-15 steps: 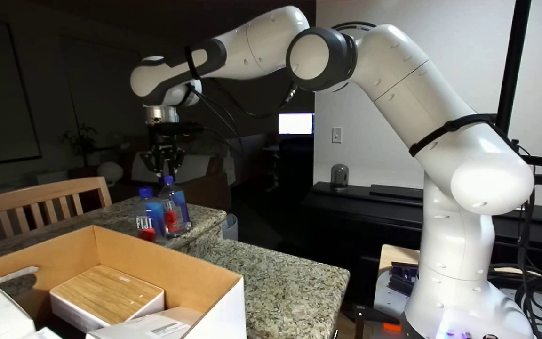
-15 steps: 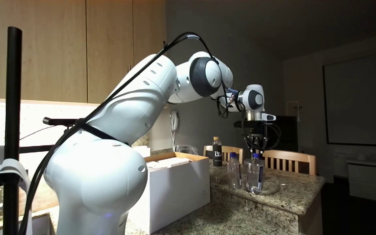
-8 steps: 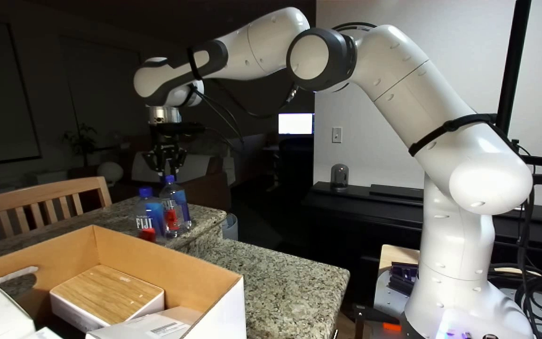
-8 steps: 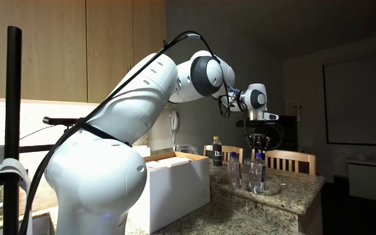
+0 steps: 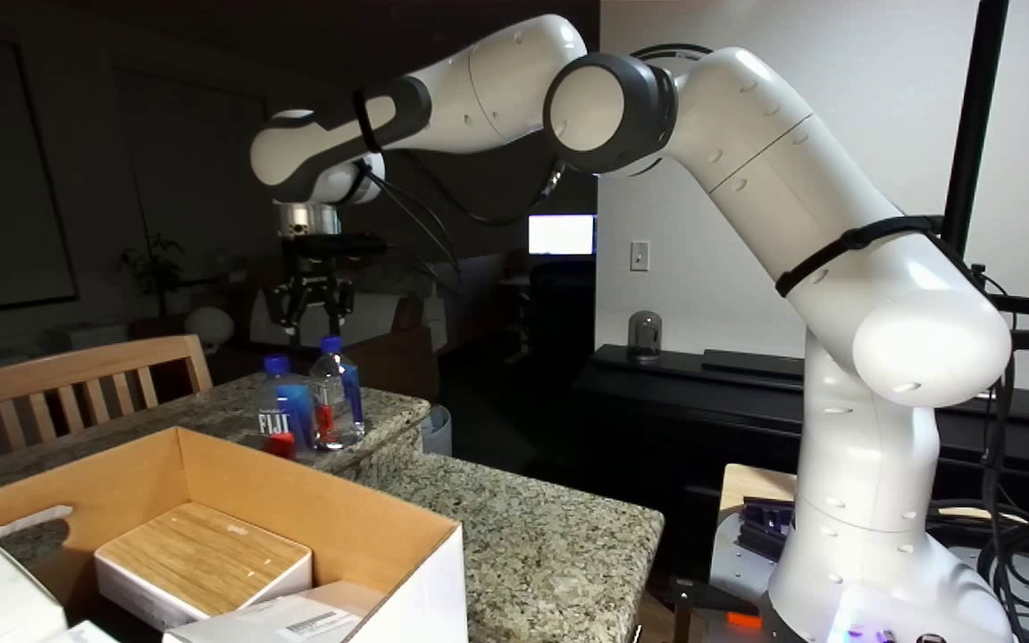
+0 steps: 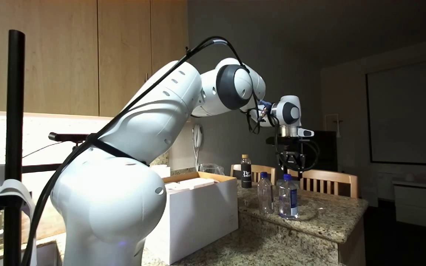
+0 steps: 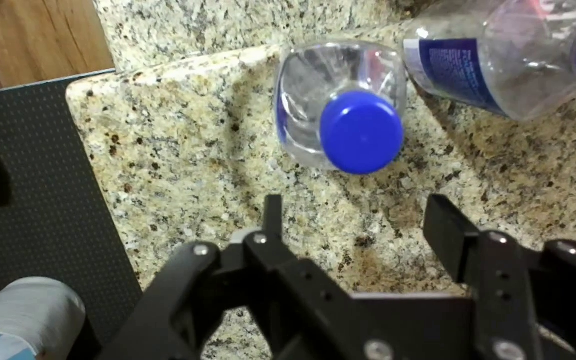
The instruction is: Remove the water bottles from the box and put them on the counter
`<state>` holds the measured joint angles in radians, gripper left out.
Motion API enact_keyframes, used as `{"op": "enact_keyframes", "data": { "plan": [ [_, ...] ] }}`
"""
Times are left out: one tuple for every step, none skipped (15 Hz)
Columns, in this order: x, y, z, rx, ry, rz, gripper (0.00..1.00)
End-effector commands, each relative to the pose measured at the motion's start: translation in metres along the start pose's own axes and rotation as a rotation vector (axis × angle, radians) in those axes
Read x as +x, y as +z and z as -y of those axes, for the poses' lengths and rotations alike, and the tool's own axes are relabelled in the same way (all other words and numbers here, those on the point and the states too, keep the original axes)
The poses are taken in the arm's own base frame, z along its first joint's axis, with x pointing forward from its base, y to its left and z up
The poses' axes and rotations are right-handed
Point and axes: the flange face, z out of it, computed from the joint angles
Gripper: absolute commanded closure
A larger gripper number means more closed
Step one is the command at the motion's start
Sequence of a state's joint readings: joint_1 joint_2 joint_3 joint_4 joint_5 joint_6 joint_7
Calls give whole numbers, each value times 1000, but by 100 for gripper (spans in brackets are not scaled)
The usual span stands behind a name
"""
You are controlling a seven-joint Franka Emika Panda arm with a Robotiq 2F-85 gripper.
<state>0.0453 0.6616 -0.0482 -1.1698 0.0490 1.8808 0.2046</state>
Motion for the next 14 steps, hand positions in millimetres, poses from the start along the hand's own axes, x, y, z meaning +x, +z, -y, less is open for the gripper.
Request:
{"op": "enact_keyframes", "data": {
  "plan": [
    [0,-18,3,1,22,-13,0],
    [-2,-28,6,-6,25,-29,0],
    [-3,-40,9,-14,31,-49,0],
    [-6,-53,13,-17,37,-64,0],
    [-12,-67,16,-19,41,-80,0],
    [-16,-77,20,-19,44,-90,0],
    [-23,-93,23,-21,51,-80,0],
    [-29,-103,27,-21,53,-77,0],
    [-36,-114,32,-19,46,-50,0],
    [-45,-122,37,-22,44,-35,0],
    [-54,-128,43,-27,38,-13,0],
    [-59,-135,46,-28,34,-1,0],
    [-67,-140,50,-36,40,13,0],
    [-72,-142,54,-40,40,22,0]
  ]
}}
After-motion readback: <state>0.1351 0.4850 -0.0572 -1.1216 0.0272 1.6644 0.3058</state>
